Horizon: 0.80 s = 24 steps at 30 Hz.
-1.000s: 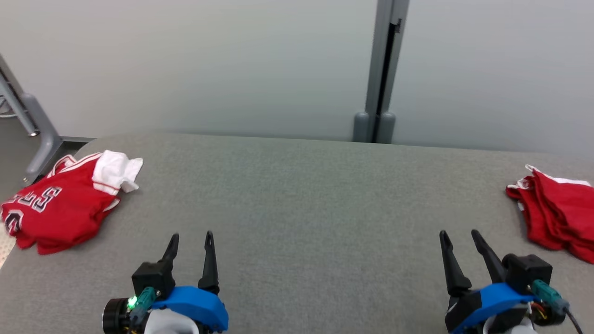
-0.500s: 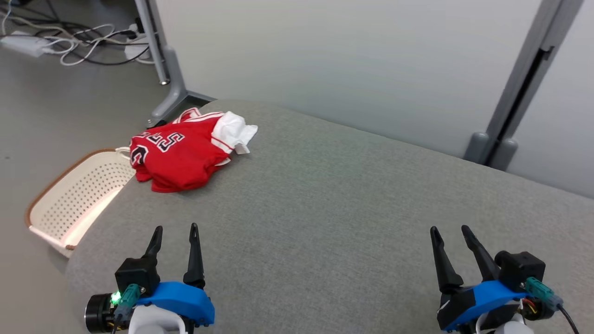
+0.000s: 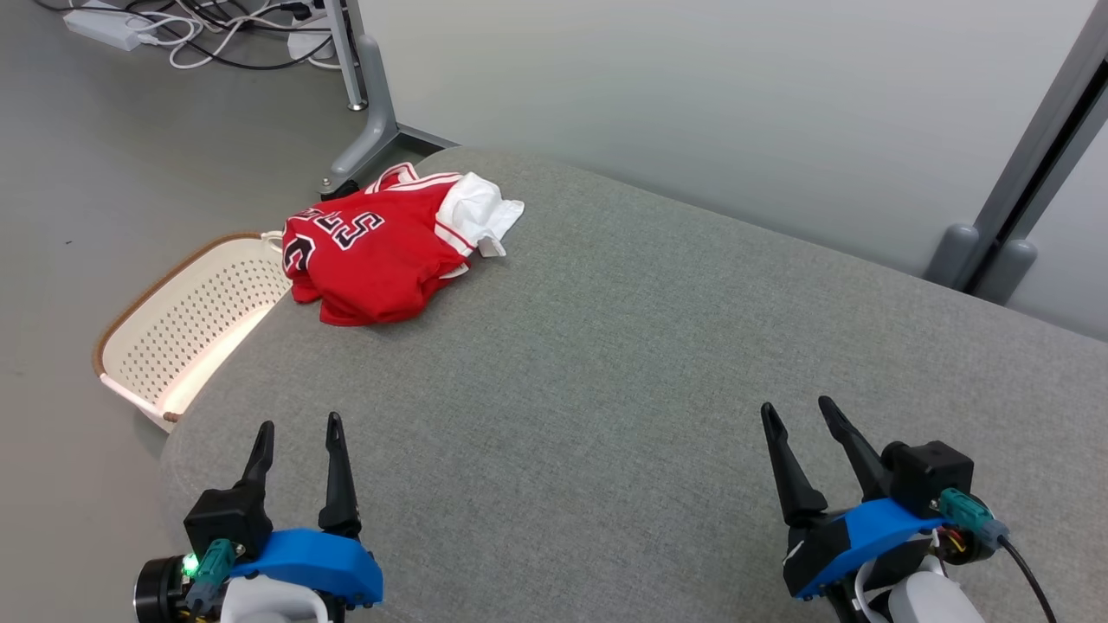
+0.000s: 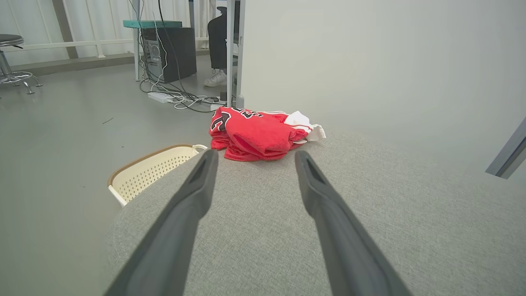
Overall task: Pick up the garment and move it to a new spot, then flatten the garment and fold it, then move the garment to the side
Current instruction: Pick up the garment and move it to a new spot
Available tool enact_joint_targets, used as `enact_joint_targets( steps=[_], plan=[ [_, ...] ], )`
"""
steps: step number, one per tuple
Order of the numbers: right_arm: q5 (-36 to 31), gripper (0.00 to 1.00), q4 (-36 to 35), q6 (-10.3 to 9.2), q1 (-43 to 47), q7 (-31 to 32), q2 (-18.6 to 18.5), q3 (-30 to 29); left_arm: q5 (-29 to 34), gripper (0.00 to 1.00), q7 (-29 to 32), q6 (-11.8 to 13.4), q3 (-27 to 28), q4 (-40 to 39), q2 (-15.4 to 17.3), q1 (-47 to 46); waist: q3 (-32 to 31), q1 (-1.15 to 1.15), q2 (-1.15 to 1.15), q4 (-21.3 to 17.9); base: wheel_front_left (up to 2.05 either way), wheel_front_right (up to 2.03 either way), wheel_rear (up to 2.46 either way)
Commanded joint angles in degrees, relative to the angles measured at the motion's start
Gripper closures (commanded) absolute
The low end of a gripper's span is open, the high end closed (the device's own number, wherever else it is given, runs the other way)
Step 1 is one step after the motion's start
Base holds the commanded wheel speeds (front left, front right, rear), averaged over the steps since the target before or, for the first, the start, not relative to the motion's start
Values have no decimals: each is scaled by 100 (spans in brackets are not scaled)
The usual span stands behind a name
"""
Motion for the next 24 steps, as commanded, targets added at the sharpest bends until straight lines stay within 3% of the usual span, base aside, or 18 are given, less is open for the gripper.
enact_joint_targets(
  steps=[1, 8, 13, 20, 24],
  plan=[
    [-4, 0, 16, 1, -87, -9, -19, 9, -11, 0, -18, 18, 33, -30, 9, 30, 7, -1, -1, 5, 0, 0, 0],
    [-99, 0, -32, 1, -60, -9, -18, -65, -35, 0, 3, -37, -18, 0, 29, -9, 57, -1, -1, 45, 0, 0, 0],
    [-249, 0, -285, 1, -134, 107, -31, -113, 90, 0, 90, -136, -13, -38, 276, -404, 353, -1, -1, -48, 0, 0, 0],
    [-683, 0, -910, 1, -466, 493, -23, -192, 288, 0, 416, -308, 251, -140, 992, -1866, 1139, -1, -1, -536, 0, 0, 0],
    [-902, 0, -1259, 1, -588, 704, -24, -224, 345, 0, 903, -496, 289, 97, 1337, -2920, 1523, -1, -1, -829, 0, 0, 0]
  ],
)
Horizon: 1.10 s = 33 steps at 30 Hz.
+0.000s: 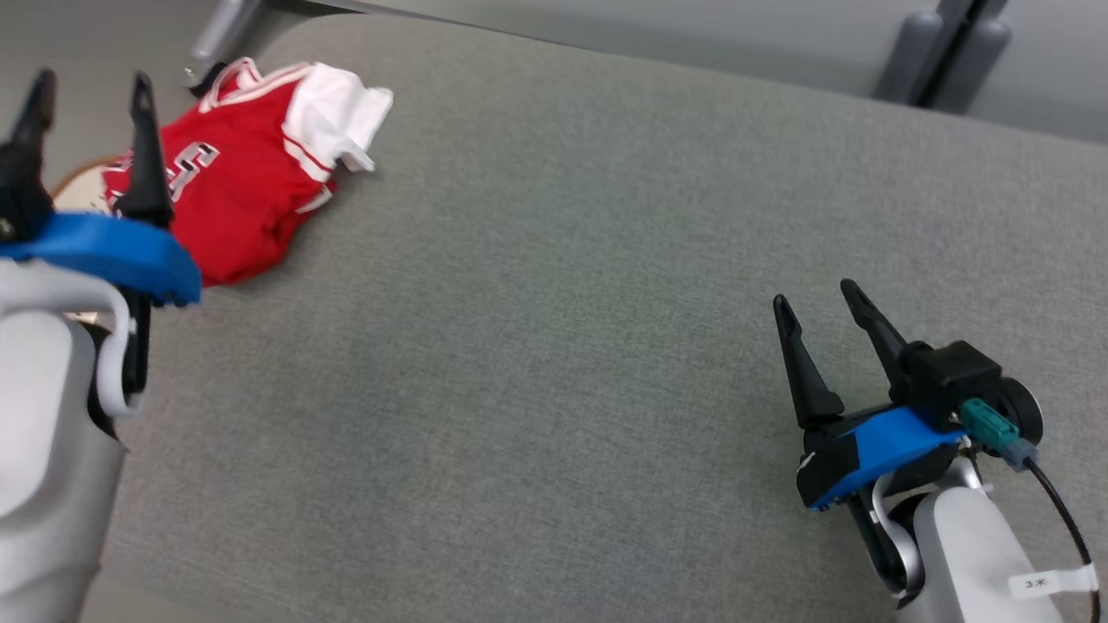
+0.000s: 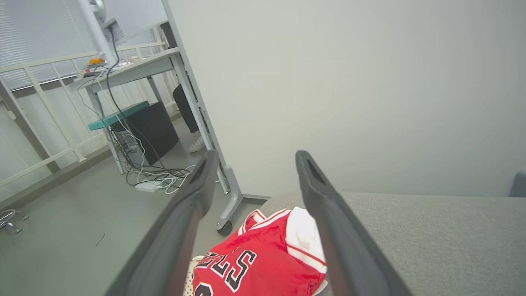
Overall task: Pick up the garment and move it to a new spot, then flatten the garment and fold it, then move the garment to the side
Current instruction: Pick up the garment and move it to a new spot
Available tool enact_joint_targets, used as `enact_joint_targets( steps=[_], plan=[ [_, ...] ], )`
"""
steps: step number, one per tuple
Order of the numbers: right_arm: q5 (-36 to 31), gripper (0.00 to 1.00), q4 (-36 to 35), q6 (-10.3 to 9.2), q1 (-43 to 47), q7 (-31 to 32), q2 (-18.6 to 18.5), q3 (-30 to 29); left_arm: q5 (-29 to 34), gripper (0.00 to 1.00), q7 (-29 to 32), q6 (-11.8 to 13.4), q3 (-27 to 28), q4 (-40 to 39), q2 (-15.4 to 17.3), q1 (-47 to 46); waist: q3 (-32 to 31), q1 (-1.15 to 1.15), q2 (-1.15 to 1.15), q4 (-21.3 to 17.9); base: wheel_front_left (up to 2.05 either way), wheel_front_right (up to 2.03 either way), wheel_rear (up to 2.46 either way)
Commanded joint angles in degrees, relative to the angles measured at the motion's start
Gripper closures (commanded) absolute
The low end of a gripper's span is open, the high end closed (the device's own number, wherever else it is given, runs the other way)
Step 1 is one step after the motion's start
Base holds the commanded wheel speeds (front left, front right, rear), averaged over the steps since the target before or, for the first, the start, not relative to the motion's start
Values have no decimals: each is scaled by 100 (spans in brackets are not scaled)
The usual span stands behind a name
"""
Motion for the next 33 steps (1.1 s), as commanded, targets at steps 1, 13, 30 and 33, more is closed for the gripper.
enact_joint_targets(
  steps=[1, 13, 30, 33],
  plan=[
    [-109, 0, -178, 1, -117, 78, -31, -21, 26, 0, 253, -106, -40, 185, 126, -415, 159, -2, -2, -113, 0, 0, 0],
    [-782, 0, -1574, 1, -177, 862, -29, -20, -578, 0, 1972, -840, -132, 2291, 142, -1728, 1391, -2, -2, -773, 0, 0, 0],
    [-831, 0, -2366, 1, -40, 1008, -29, -120, -503, 89, 1152, -554, -138, 3748, 74, -2159, 1844, -2, -2, -1043, 0, 0, 0],
    [-773, 0, -2358, 1, 4, 991, -28, -131, -440, 100, 1093, -568, -220, 3921, 109, -2246, 1816, -2, -2, -1082, 0, 0, 0]
  ],
)
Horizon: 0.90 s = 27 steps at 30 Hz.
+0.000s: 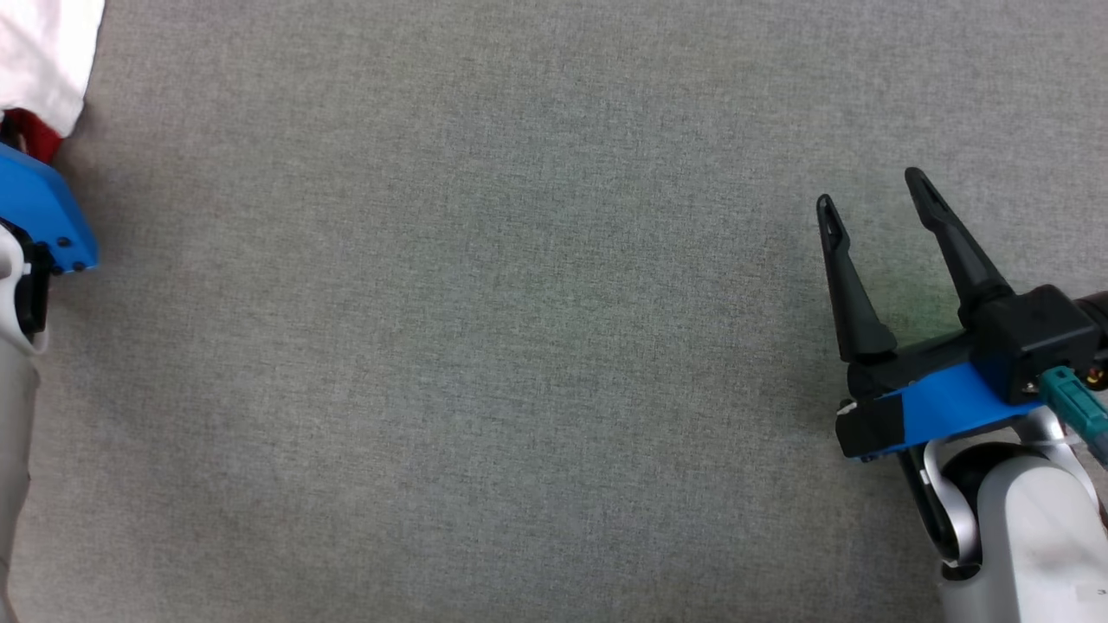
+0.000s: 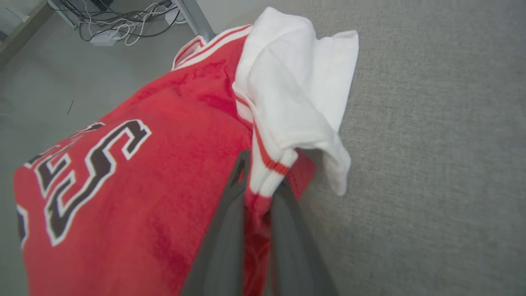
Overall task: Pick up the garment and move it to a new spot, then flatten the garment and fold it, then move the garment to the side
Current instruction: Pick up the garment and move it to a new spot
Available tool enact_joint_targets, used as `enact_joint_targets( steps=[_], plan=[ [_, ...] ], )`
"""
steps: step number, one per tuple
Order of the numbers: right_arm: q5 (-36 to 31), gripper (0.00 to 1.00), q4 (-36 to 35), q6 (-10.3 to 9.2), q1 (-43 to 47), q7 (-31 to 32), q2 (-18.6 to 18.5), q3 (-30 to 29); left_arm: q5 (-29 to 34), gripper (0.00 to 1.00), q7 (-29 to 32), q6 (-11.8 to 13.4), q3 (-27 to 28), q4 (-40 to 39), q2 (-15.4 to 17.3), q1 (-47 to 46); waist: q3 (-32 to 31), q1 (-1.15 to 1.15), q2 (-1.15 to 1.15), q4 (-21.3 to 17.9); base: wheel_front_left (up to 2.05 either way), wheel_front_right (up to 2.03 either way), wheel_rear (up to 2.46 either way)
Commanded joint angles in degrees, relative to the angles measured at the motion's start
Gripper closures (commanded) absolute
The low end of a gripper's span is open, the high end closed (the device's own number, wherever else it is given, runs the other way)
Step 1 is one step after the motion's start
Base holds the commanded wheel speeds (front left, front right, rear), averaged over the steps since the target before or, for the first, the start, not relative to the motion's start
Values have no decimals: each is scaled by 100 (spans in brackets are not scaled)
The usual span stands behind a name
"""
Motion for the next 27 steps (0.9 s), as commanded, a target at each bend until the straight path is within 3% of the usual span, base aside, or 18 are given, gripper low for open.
enact_joint_targets(
  steps=[1, 9, 16, 21, 27],
  plan=[
    [56, 0, -13, 1, 70, -44, -25, -22, 47, 100, -83, 66, -31, 43, 49, -150, -26, 0, 0, -13, 0, 0, 0],
    [306, 0, 299, 1, 106, -289, -25, -74, 67, 100, -279, 1, -80, 247, 105, -299, -492, 0, 0, -156, 0, 0, 0],
    [594, 0, 780, 1, 251, -607, -23, -232, 321, 100, -506, -282, -397, 85, 252, -499, -1227, 0, 0, -366, 0, 0, 0],
    [834, 0, 1161, 1, 466, -852, -22, -478, 419, 100, -575, -476, -644, -194, 59, -666, -1865, 0, 0, -546, 0, 0, 0],
    [1066, 0, 1606, 1, 761, -1103, -17, -733, 237, 100, -596, -664, -839, -681, -466, -817, -2539, 0, 0, -810, 0, 0, 0]
  ],
)
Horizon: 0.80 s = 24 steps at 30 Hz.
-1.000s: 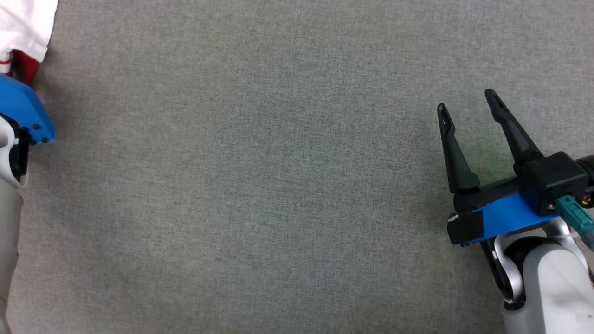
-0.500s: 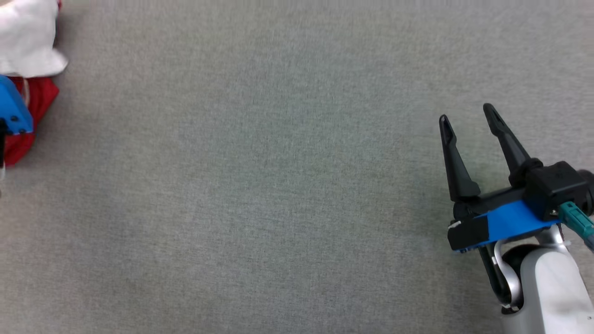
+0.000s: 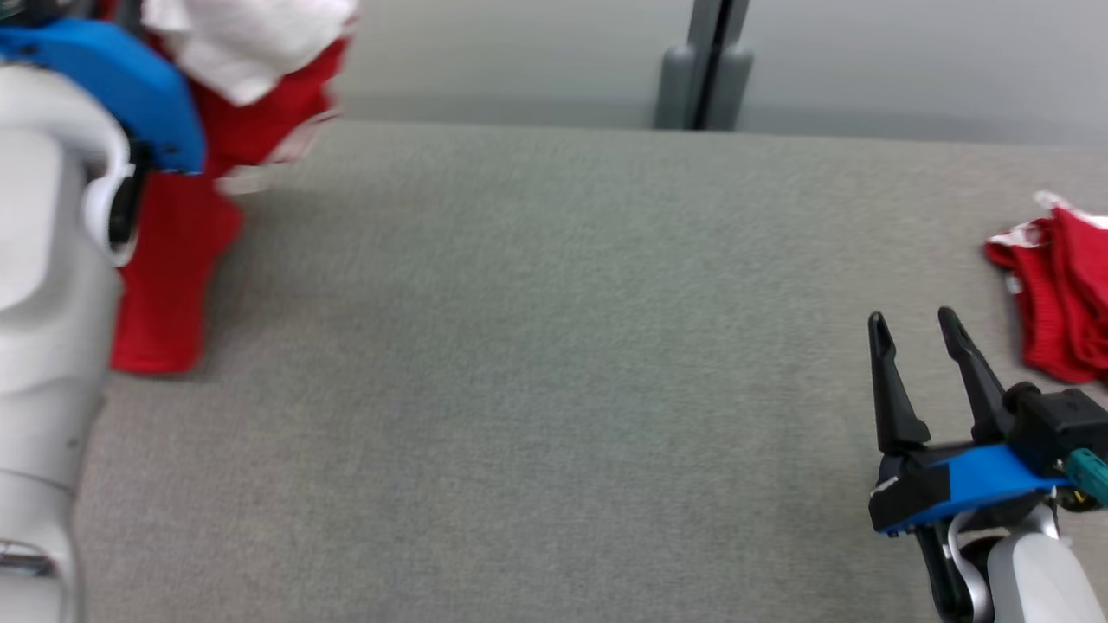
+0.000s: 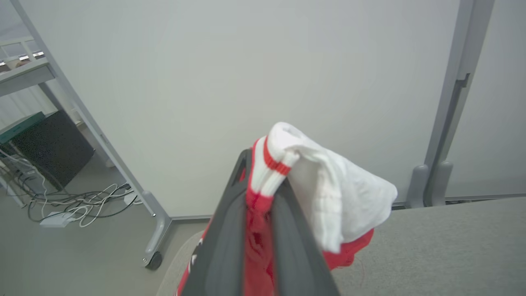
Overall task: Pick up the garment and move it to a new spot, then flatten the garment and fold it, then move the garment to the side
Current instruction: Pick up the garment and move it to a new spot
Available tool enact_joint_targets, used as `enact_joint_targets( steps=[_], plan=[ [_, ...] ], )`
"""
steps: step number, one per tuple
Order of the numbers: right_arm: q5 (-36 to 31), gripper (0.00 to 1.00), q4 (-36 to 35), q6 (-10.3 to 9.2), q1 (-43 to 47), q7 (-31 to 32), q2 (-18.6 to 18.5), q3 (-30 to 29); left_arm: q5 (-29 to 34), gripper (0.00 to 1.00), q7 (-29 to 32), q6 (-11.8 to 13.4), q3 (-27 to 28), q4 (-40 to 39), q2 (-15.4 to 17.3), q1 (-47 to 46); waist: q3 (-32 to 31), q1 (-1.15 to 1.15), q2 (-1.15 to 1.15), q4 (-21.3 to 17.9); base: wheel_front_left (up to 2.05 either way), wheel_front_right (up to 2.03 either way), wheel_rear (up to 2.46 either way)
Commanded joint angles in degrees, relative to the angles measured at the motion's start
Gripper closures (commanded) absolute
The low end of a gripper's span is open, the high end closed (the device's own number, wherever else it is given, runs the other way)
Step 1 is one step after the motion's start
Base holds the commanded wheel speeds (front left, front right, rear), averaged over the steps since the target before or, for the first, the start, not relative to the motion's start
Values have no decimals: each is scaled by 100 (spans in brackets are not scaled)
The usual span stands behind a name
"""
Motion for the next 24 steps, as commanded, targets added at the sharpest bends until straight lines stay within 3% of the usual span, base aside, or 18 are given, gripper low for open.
enact_joint_targets(
  steps=[1, 10, 16, 24],
  plan=[
    [66, 0, 89, 1, 133, -72, -11, -45, -65, 100, 14, -44, -77, -142, -162, -126, -409, 1, 2, -362, 0, 0, 0],
    [351, 0, 596, 1, 263, -374, -11, -64, -809, 100, 326, -114, -156, -1063, -1250, -447, -787, 1, 2, -851, 0, 0, 0],
    [532, 0, 804, 1, 123, -521, -9, 48, -1285, 100, 241, 261, 5, -1190, -1743, -72, -593, 1, 2, -1031, 0, 0, 0],
    [591, 0, 1102, 1, -64, -684, -12, 107, -1735, 100, -617, 798, 13, -552, -1893, 1628, -189, 1, 2, -1121, 0, 0, 0]
  ],
)
